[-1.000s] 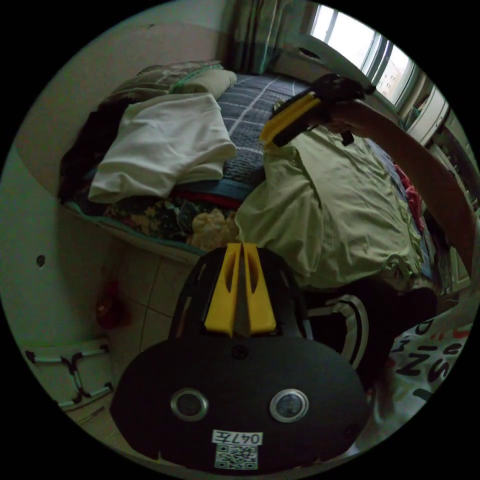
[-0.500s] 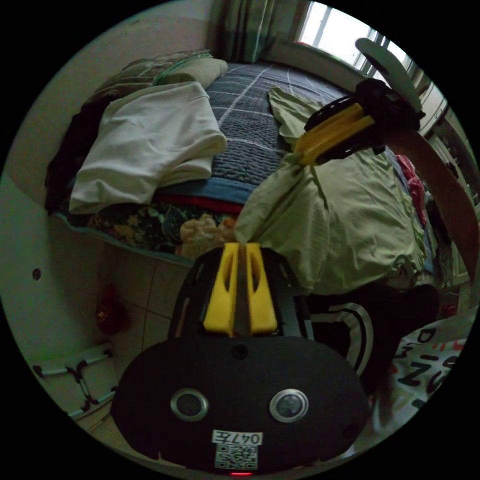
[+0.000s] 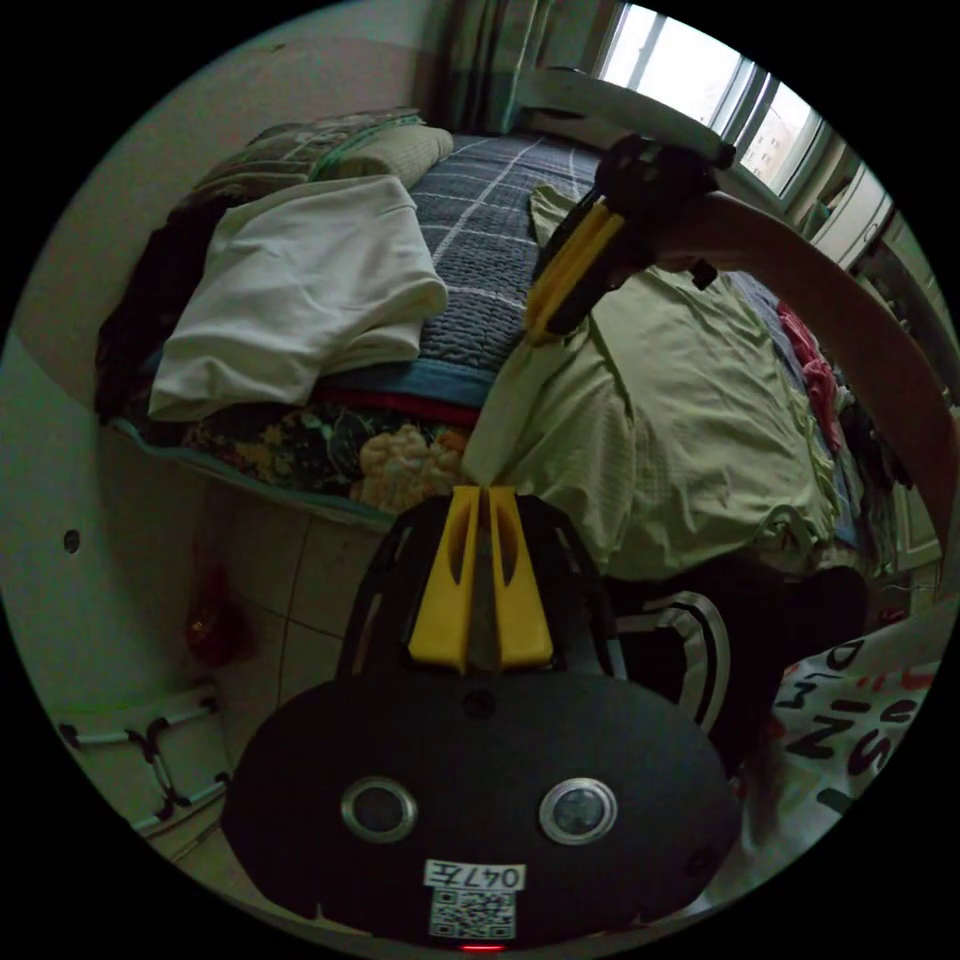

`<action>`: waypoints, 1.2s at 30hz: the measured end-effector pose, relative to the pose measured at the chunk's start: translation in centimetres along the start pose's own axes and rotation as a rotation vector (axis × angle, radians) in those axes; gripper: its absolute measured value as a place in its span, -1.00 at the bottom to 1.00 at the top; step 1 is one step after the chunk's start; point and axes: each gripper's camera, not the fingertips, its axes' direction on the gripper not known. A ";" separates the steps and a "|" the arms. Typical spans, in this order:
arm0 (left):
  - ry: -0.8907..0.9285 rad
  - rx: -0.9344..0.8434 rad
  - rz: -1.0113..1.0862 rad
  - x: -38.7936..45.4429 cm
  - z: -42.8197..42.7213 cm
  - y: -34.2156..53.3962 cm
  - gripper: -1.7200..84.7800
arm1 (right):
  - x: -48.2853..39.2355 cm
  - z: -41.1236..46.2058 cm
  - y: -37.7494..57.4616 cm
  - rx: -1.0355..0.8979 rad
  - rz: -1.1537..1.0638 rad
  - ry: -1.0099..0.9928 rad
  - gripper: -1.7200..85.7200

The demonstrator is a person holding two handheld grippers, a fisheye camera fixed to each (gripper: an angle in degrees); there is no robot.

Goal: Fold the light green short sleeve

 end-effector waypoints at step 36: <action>0.285 -0.068 0.344 28.8 15.7 -3.1 -0.80 | -14.7 -7.3 52.2 0.395 0.275 0.188 -0.94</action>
